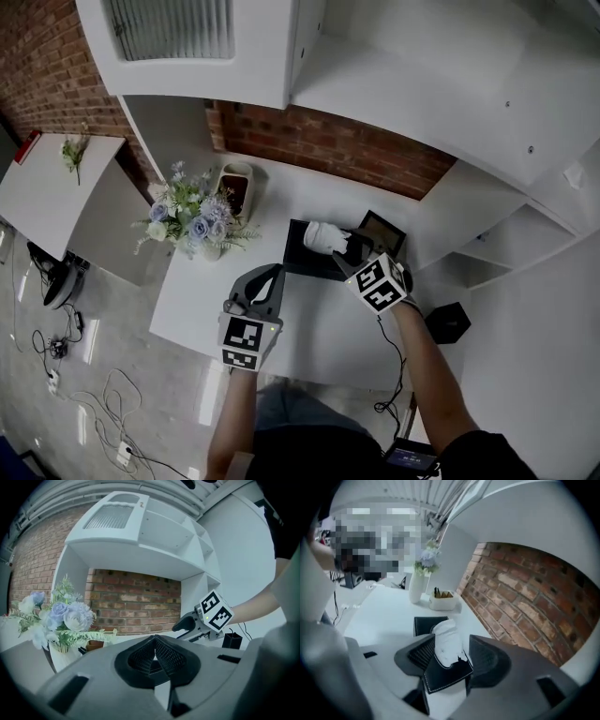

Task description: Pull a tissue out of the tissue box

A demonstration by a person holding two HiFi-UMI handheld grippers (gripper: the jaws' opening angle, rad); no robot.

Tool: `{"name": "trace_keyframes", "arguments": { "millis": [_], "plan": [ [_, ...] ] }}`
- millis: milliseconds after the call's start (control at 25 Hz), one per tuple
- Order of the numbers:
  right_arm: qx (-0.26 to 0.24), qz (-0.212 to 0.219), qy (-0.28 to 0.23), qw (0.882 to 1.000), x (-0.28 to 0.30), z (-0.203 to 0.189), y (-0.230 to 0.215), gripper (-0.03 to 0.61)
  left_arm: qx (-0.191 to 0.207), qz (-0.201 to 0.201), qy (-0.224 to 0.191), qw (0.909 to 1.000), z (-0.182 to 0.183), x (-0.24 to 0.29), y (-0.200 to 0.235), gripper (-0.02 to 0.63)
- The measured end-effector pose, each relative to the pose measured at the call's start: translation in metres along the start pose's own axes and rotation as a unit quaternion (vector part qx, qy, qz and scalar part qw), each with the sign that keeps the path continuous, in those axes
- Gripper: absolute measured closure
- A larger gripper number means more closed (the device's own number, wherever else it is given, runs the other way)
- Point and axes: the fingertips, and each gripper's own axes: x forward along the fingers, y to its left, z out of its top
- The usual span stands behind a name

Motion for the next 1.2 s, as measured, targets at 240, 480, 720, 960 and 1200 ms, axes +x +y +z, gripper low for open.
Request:
{"name": "trace_keyframes", "arguments": {
  "millis": [240, 480, 720, 960, 1200],
  "plan": [
    [-0.038, 0.043, 0.056, 0.997, 0.039, -0.023, -0.001, 0.36, -0.006, 0.008, 0.016, 0.9998, -0.014, 0.007, 0.011, 0.604],
    [-0.039, 0.073, 0.1, 0.991, 0.062, -0.04, -0.005, 0.371, -0.013, 0.015, 0.027, 0.9994, -0.023, 0.013, 0.019, 0.604],
    [-0.041, 0.088, 0.126, 0.987, 0.074, -0.053, -0.002, 0.416, -0.018, 0.02, 0.032, 0.9991, -0.027, 0.018, 0.024, 0.604],
    [-0.057, 0.088, 0.13, 0.986, 0.075, -0.057, 0.005, 0.533, -0.018, 0.022, 0.035, 0.999, -0.029, 0.02, 0.025, 0.604],
    [-0.084, 0.079, 0.124, 0.985, 0.072, -0.053, 0.009, 0.575, -0.023, 0.021, 0.035, 0.9989, -0.03, 0.02, 0.024, 0.604]
  ]
}}
